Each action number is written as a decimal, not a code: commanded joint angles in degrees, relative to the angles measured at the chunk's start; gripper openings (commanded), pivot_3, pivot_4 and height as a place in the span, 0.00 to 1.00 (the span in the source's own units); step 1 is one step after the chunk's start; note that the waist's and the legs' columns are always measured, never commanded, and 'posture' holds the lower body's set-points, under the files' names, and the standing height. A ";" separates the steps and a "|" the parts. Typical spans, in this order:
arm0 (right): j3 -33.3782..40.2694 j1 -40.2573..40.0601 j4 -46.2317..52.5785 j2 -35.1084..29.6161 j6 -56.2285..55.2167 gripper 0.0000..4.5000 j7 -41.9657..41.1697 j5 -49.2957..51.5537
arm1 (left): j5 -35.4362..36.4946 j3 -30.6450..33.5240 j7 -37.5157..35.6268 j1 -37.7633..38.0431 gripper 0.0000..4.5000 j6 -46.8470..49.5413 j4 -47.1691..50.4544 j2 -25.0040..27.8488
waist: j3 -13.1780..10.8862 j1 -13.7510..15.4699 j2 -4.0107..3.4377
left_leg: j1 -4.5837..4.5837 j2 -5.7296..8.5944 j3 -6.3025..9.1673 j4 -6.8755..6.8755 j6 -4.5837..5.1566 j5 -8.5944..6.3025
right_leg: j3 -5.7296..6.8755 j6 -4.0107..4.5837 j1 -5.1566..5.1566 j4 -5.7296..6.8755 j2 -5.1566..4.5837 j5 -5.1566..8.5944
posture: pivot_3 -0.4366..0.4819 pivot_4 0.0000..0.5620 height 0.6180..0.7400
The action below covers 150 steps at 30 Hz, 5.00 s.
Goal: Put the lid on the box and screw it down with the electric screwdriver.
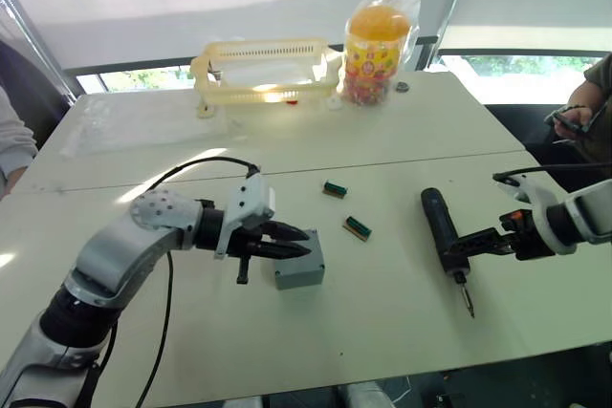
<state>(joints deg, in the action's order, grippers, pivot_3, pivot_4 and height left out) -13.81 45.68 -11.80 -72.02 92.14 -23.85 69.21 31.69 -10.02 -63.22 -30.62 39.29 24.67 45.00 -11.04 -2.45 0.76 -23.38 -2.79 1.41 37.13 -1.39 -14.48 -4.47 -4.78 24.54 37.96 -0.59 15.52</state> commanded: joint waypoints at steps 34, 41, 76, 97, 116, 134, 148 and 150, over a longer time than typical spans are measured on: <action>42.72 -16.43 42.01 35.85 -23.52 0.38 52.61 -10.33 | 0.04 3.46 -4.58 -2.84 0.21 -1.07 -14.51 0.37 | 0.13 -0.12 -0.09 | -0.04 0.02 0.06 -0.07 0.00 0.00 | -0.02 -0.11 0.09 0.13 0.03 0.01 | 0.48 0.27 1.00; 20.69 -22.27 48.06 43.64 -57.56 0.38 28.57 -32.51 | -5.68 -1.13 -2.49 -2.93 0.21 -3.48 -13.95 -2.30 | 0.14 -0.33 -0.12 | -0.01 0.01 0.00 -0.12 0.00 0.00 | -0.04 -0.13 0.10 0.09 0.04 0.03 | 0.48 0.27 1.00; 5.46 -31.75 35.41 60.90 -78.26 0.38 1.07 -45.61 | -10.72 -1.89 4.32 6.41 0.21 -5.33 -7.47 -2.36 | 0.15 0.19 -0.06 | 0.01 0.03 0.07 0.04 -0.03 0.02 | 0.03 -0.11 -0.02 0.15 -0.03 0.02 | 0.48 0.27 1.00; 5.70 -31.21 34.02 62.21 -79.16 0.38 -0.54 -46.92 | -11.07 -2.30 4.58 6.40 0.21 -5.74 -7.76 -2.41 | 0.16 0.12 -0.06 | 0.02 0.03 0.08 0.04 -0.03 0.02 | 0.03 -0.11 -0.02 0.16 -0.03 0.02 | 0.48 0.27 1.00; 5.25 -32.24 32.60 62.14 -79.27 0.38 -1.45 -48.42 | -10.92 -2.37 5.00 6.57 0.21 -5.49 -7.40 -2.70 | 0.16 0.12 -0.06 | 0.02 0.03 0.08 0.04 -0.04 0.02 | 0.04 -0.11 -0.02 0.16 -0.03 0.02 | 0.48 0.27 1.00; 1.07 -33.65 22.99 59.18 -86.01 0.38 -5.39 -57.27 | -11.81 -3.06 4.99 6.75 0.21 -5.67 -7.15 -3.33 | 0.49 0.08 0.07 | 0.34 0.03 0.08 0.03 -0.03 0.02 | 0.04 -0.10 -0.38 0.16 -0.03 0.03 | 0.48 0.27 1.00; 0.51 -35.73 21.10 58.88 -84.73 0.38 -6.24 -57.87 | -12.93 -3.81 4.66 7.00 0.21 -6.16 -7.16 -3.99 | 0.73 0.10 0.16 | 1.08 0.03 0.09 -0.09 -0.02 -0.01 | 0.05 0.07 -1.12 0.07 -0.03 0.19 | 0.48 0.27 1.00; 0.54 -35.85 20.69 58.90 -84.70 0.38 -6.27 -57.91 | -13.24 -3.86 4.51 6.92 0.21 -6.33 -7.42 -4.13 | 0.86 0.10 0.21 | 1.08 0.03 0.10 -0.09 -0.02 -0.01 | 0.05 0.07 -1.12 0.07 -0.03 0.19 | 0.48 0.27 1.00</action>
<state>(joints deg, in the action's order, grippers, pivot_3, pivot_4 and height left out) -12.12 12.22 13.41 -12.38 4.54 -29.59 12.59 19.10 -12.96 -58.51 -23.70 33.28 16.92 40.89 -10.17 -2.36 0.97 -22.30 -2.76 1.50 37.04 -1.41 -14.49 -4.42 -4.71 23.42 38.03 -0.62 15.72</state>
